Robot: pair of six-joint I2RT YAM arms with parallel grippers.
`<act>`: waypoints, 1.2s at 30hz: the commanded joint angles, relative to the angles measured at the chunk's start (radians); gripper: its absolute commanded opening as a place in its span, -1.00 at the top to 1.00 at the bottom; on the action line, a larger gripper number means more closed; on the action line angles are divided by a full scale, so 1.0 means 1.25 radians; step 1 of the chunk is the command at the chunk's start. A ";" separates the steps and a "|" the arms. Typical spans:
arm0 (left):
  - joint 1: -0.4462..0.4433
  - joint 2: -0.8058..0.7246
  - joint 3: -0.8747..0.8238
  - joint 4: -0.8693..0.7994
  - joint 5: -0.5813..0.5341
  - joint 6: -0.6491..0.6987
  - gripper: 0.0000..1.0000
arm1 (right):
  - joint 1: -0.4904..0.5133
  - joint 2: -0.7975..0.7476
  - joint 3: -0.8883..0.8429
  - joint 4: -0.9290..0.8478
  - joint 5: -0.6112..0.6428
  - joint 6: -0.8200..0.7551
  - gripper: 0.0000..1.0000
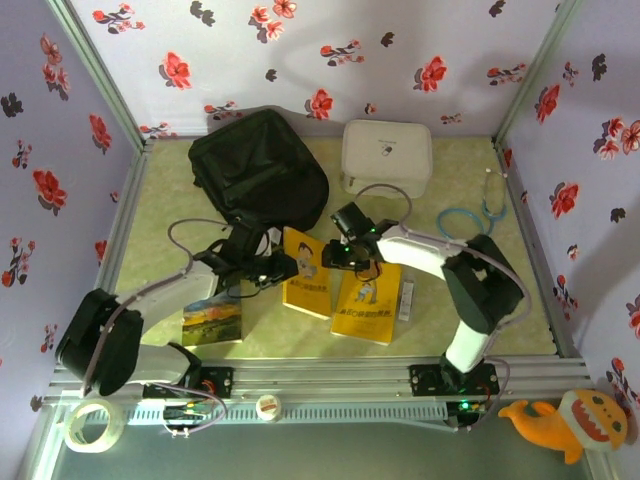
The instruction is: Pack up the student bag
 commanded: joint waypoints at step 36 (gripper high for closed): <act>0.232 0.032 0.368 0.367 -0.123 -0.238 1.00 | -0.044 -0.058 0.065 0.798 -0.102 0.632 -0.98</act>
